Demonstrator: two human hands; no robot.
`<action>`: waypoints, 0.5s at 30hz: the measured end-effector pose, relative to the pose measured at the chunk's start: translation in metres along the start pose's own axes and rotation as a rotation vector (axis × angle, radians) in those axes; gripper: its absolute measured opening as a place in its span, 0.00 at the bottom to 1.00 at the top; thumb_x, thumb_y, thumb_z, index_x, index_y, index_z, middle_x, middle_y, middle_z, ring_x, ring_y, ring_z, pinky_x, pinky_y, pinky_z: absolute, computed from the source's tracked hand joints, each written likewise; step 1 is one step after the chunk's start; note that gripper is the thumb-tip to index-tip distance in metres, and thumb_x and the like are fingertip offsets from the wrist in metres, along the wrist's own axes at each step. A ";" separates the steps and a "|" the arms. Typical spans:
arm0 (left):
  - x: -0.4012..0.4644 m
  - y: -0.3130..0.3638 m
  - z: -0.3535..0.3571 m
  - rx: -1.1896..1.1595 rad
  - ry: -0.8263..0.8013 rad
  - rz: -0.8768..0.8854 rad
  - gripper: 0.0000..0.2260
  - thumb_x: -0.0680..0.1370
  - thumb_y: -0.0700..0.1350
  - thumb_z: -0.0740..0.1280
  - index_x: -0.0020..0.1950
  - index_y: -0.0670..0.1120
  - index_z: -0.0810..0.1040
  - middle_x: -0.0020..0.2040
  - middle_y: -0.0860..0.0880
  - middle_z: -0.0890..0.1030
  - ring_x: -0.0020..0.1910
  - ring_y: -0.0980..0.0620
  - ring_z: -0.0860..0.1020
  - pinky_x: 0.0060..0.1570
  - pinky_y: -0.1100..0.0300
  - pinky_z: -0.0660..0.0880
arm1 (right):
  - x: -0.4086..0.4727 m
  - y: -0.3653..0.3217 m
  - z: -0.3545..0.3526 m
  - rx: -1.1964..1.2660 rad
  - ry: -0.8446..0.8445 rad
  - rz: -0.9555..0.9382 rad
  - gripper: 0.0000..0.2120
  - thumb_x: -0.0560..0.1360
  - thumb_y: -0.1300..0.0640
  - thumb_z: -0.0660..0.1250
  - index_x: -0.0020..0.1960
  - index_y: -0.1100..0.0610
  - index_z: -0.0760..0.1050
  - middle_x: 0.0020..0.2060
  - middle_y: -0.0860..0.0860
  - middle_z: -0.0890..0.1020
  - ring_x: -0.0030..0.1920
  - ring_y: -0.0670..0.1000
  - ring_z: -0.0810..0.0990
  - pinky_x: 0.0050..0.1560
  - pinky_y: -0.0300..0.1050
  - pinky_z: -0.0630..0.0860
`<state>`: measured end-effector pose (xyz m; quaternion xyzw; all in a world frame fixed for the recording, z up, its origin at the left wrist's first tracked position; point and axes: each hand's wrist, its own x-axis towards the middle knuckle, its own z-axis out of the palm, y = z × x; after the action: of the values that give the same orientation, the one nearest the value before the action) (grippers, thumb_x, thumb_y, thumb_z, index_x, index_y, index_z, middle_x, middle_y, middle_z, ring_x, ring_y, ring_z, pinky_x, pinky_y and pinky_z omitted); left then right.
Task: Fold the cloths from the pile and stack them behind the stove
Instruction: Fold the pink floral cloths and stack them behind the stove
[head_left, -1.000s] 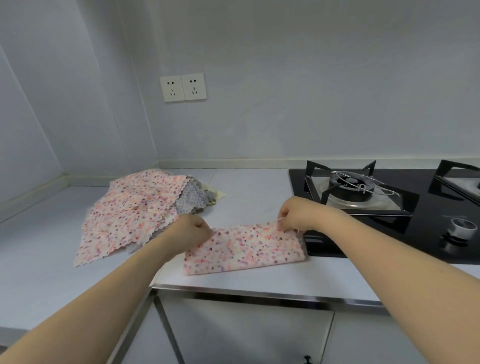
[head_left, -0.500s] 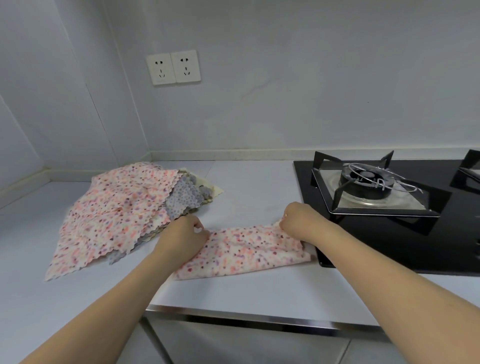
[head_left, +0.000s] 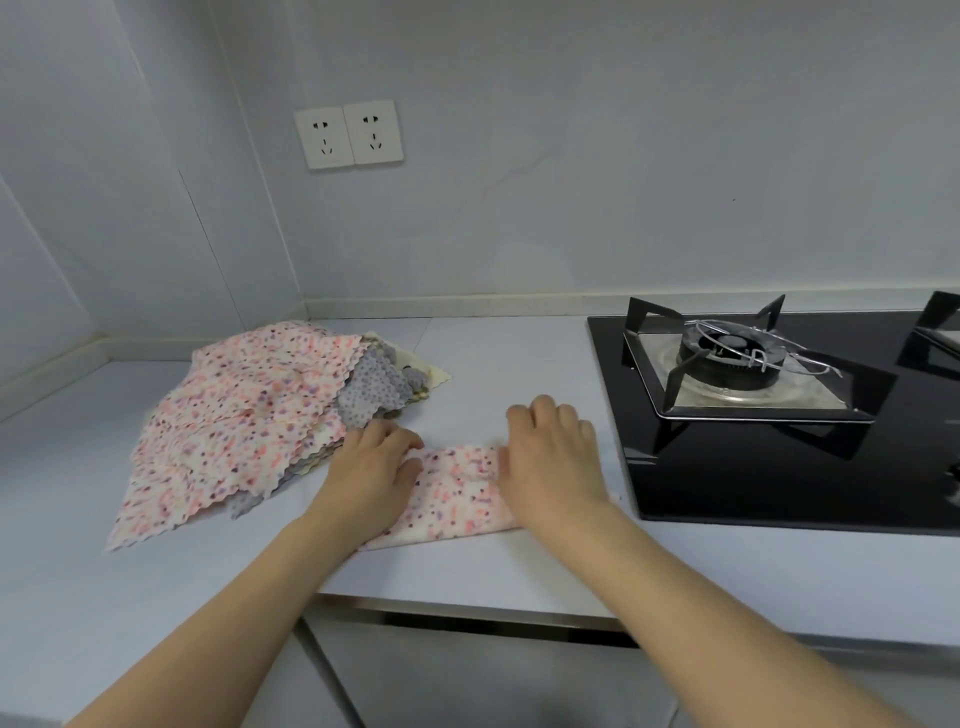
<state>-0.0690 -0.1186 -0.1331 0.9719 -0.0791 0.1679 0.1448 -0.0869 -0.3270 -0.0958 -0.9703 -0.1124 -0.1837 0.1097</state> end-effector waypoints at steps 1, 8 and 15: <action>-0.002 -0.001 0.000 0.005 -0.025 -0.014 0.13 0.81 0.48 0.60 0.63 0.49 0.76 0.62 0.49 0.73 0.61 0.44 0.69 0.56 0.54 0.63 | -0.005 -0.008 0.007 0.020 -0.085 0.018 0.17 0.79 0.51 0.57 0.64 0.57 0.67 0.59 0.55 0.69 0.59 0.57 0.68 0.57 0.51 0.64; 0.001 -0.004 -0.003 -0.001 -0.118 -0.170 0.11 0.81 0.53 0.60 0.61 0.52 0.72 0.62 0.51 0.71 0.62 0.46 0.65 0.60 0.52 0.62 | -0.017 0.002 0.033 -0.005 -0.473 0.189 0.33 0.79 0.36 0.40 0.79 0.50 0.40 0.78 0.55 0.39 0.76 0.60 0.35 0.72 0.65 0.34; 0.012 -0.001 -0.025 -0.412 -0.252 -0.169 0.06 0.81 0.51 0.61 0.49 0.51 0.66 0.35 0.49 0.71 0.30 0.50 0.69 0.31 0.58 0.65 | -0.013 0.007 0.036 -0.021 -0.464 0.146 0.35 0.78 0.33 0.40 0.79 0.49 0.38 0.77 0.56 0.37 0.75 0.61 0.33 0.72 0.63 0.33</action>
<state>-0.0654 -0.1114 -0.1070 0.9382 -0.0478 0.0131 0.3424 -0.0846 -0.3269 -0.1343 -0.9932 -0.0623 0.0513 0.0838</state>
